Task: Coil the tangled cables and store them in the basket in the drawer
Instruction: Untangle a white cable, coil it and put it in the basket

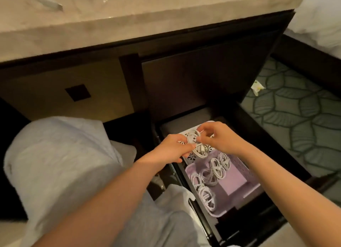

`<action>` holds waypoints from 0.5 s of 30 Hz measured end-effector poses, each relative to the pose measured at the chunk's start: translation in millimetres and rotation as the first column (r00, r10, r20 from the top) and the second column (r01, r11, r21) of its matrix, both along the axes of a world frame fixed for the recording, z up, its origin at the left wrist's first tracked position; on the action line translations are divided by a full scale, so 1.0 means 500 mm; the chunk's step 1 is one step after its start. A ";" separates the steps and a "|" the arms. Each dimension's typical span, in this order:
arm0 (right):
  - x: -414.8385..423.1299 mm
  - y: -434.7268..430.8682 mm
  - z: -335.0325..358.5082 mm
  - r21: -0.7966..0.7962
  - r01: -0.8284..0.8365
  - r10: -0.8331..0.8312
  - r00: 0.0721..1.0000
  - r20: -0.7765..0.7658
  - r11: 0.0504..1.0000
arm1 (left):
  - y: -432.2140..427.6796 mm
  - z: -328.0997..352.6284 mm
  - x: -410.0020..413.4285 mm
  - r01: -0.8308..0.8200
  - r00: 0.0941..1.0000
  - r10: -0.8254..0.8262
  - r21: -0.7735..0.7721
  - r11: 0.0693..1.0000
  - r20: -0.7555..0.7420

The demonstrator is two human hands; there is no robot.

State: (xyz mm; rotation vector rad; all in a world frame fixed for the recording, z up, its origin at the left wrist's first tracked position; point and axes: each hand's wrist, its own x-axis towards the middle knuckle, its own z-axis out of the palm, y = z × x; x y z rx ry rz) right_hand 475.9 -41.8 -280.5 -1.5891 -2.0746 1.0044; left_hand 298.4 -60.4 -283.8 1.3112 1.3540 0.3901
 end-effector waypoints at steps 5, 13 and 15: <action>0.053 -0.013 -0.101 -0.106 0.039 -0.018 0.981 0.193 0.994 | 0.011 -0.115 0.039 0.269 0.933 -0.244 0.064 0.961 -0.263; 0.108 -0.076 -0.248 -0.271 0.061 0.072 0.889 0.453 0.961 | 0.002 -0.202 0.039 0.544 0.650 -0.496 -0.103 0.832 -0.575; 0.120 -0.095 -0.281 -0.298 0.073 0.085 0.871 0.485 0.952 | -0.002 -0.212 0.041 0.562 0.626 -0.517 -0.123 0.818 -0.583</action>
